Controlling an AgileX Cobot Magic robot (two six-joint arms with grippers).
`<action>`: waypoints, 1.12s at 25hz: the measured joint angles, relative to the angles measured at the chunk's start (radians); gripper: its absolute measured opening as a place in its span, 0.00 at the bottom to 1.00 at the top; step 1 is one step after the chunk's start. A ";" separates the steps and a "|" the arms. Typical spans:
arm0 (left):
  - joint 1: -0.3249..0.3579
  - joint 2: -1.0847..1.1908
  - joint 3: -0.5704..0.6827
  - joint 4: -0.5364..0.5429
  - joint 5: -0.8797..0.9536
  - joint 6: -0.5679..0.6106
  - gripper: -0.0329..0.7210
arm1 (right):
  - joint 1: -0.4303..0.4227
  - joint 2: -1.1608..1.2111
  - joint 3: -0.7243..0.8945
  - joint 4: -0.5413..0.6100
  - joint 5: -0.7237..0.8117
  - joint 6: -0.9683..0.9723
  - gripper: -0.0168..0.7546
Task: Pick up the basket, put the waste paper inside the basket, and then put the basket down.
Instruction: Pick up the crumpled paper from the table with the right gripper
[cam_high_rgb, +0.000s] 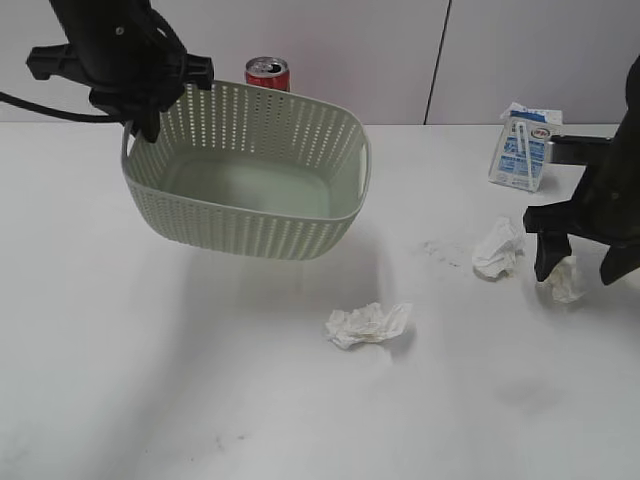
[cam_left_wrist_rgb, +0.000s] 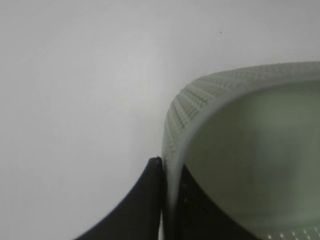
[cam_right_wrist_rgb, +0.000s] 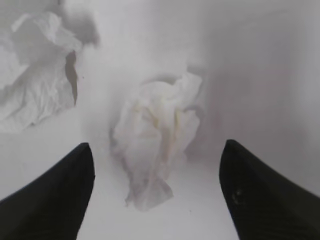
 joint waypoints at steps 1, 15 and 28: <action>0.000 0.000 0.000 -0.001 -0.003 0.000 0.04 | 0.000 0.007 0.000 0.007 -0.012 -0.004 0.79; 0.000 0.000 0.000 -0.008 -0.005 0.000 0.04 | 0.000 0.059 0.000 0.014 -0.035 -0.011 0.32; 0.000 0.000 0.000 -0.020 0.031 0.005 0.04 | 0.074 -0.191 -0.005 0.225 -0.010 -0.254 0.03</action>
